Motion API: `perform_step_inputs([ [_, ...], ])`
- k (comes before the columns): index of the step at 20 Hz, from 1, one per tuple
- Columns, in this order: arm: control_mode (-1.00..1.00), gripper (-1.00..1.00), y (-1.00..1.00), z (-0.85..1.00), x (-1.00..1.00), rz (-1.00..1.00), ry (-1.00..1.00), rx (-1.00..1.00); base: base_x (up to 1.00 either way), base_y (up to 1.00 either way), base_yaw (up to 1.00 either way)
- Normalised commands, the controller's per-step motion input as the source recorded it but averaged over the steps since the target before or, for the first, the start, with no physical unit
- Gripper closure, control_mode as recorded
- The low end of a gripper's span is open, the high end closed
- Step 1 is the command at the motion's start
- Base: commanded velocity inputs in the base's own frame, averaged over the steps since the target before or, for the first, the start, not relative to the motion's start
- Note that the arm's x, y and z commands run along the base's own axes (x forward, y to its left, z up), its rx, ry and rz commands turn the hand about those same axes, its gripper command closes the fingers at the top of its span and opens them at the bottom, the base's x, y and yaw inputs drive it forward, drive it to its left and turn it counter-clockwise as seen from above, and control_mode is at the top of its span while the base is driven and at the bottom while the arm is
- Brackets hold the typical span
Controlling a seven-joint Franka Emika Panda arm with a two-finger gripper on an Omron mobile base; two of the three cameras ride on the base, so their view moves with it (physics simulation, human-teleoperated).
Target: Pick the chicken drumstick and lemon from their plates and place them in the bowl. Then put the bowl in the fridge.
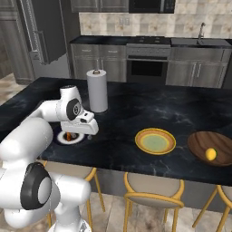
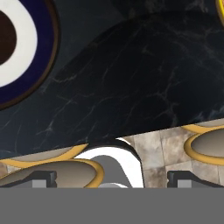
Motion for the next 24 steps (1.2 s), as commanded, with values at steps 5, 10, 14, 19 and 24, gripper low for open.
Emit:
perform_step_inputs([
  [5,-1.00,-1.00,0.00,0.00,0.00,0.00,0.00,0.00,0.00,0.00,0.00],
  [10,-1.00,-1.00,0.00,0.00,0.00,0.00,0.00,0.00,0.00,0.00,0.00],
  [14,-1.00,-1.00,0.00,0.00,0.00,0.00,0.00,0.00,0.00,0.00,0.00],
  [19,-1.00,-1.00,0.00,0.00,-0.02,0.00,0.00,-0.01,0.00,0.00,0.00],
  [24,-1.00,-1.00,0.18,0.00,0.13,0.17,0.00,-0.04,0.00,0.00,0.00],
])
